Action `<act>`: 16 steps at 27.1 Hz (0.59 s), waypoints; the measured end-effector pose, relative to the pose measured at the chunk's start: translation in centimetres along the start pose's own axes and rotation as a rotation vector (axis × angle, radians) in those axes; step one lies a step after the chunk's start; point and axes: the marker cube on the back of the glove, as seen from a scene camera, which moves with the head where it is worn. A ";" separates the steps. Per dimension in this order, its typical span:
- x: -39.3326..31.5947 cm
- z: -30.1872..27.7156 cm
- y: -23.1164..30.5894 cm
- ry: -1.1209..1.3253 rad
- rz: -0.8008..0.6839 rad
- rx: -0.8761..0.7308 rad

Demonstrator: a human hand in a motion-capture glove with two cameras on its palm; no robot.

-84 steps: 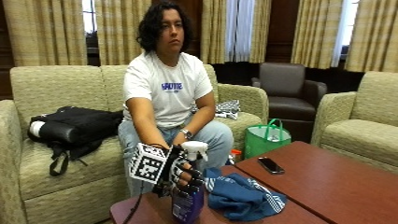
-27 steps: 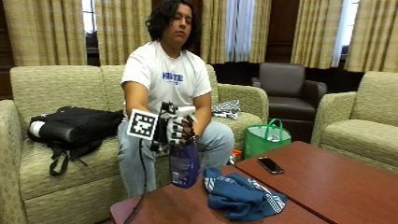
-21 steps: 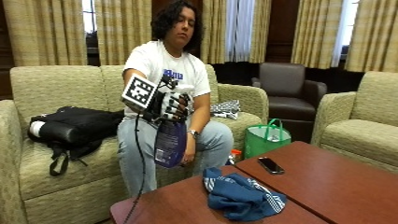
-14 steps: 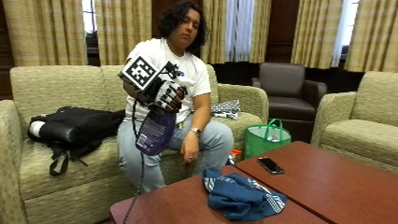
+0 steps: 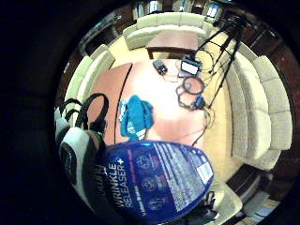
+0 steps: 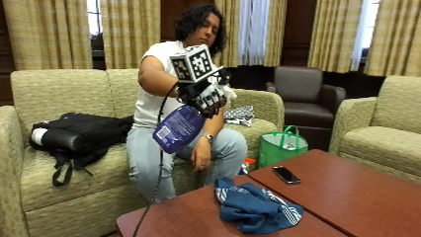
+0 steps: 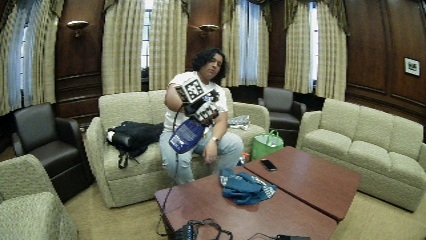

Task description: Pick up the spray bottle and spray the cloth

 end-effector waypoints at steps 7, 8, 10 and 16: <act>-2.5 6.6 -3.4 0.180 -0.076 -0.218; -2.8 8.0 -3.5 0.205 -0.079 -0.242; -3.3 10.5 -3.8 0.253 -0.080 -0.293; -5.2 19.0 -3.2 0.382 -0.084 -0.429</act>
